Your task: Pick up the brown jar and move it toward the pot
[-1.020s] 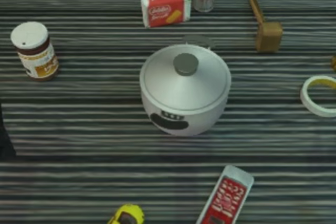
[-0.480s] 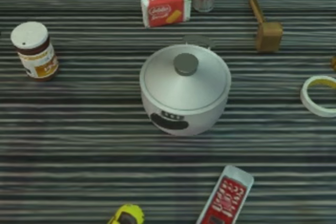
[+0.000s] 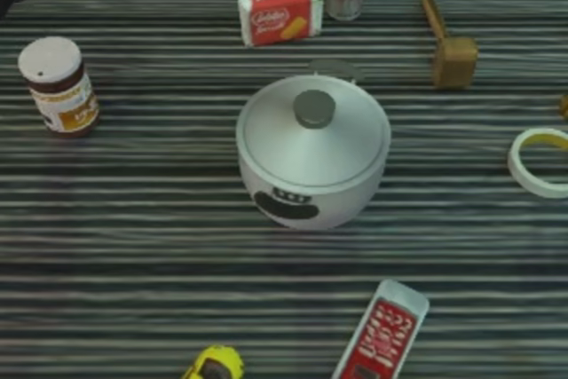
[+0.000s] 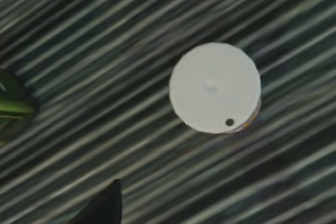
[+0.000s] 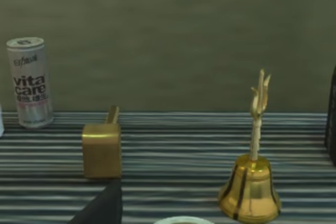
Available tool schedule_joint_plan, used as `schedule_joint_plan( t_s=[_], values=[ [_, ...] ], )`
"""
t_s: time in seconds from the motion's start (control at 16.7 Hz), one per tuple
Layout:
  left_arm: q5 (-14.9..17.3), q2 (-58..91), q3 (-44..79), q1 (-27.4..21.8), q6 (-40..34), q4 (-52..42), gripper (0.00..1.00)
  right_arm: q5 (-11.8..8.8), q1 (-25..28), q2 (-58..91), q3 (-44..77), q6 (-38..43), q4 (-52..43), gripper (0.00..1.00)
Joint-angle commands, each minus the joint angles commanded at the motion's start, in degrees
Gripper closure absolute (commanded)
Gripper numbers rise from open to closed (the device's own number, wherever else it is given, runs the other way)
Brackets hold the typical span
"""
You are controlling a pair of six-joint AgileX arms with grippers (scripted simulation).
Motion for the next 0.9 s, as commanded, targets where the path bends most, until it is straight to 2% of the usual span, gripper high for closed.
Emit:
schedule_joint_plan(
  t_s=[0.48,0.72,0.9],
  values=[
    [-1.2,40.1,42.2,0.5,13.7,-24.9,0.00,0.0,0.0,0.0,0.0,0.0,0.0,0.00],
    [-1.8,52.5,55.8,0.8,18.0,-32.4,0.00,0.0,0.0,0.0,0.0,0.0,0.0,0.00],
    [-2.1,57.0,61.0,1.0,19.6,-35.0,0.00,0.0,0.0,0.0,0.0,0.0,0.0,0.00]
  ],
)
